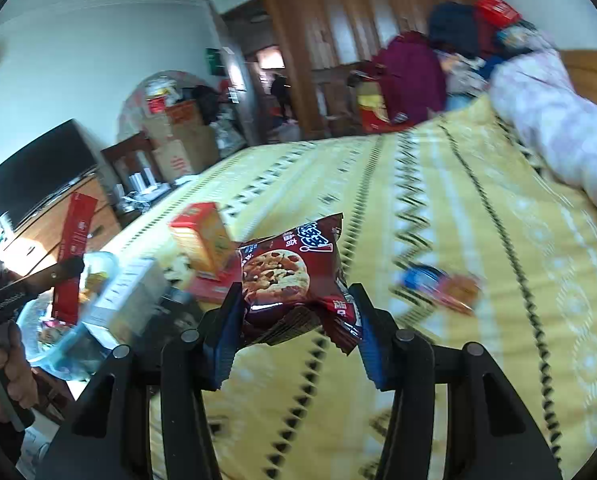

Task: Organize snacks
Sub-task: 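Carry both packets over the basin and open both grippers to drop them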

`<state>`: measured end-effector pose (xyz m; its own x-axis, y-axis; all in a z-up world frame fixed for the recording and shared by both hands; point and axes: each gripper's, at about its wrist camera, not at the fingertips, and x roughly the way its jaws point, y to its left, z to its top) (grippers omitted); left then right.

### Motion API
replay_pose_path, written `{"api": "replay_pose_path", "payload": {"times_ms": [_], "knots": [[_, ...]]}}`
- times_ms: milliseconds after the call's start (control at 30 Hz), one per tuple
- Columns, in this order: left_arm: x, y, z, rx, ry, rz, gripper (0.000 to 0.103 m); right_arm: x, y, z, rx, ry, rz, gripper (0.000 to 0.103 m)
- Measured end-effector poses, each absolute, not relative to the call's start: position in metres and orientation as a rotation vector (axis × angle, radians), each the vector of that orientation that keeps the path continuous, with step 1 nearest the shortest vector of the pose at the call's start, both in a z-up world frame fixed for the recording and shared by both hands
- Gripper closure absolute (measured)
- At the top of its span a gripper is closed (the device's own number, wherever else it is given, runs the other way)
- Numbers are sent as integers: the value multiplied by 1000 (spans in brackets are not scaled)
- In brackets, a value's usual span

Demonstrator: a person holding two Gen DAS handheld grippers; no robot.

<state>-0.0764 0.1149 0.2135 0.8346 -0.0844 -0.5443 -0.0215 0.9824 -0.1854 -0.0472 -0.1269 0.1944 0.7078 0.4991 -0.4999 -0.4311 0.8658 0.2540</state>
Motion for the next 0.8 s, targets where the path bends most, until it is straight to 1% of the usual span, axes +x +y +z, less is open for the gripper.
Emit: {"api": "replay_pose_path", "payload": {"times_ms": [567, 800], "knots": [[-123, 219, 244, -243, 469, 218, 96, -66, 56, 264, 16, 527, 865, 48], [-149, 264, 241, -287, 461, 299, 96, -91, 135, 286, -42, 509, 985, 48]]}}
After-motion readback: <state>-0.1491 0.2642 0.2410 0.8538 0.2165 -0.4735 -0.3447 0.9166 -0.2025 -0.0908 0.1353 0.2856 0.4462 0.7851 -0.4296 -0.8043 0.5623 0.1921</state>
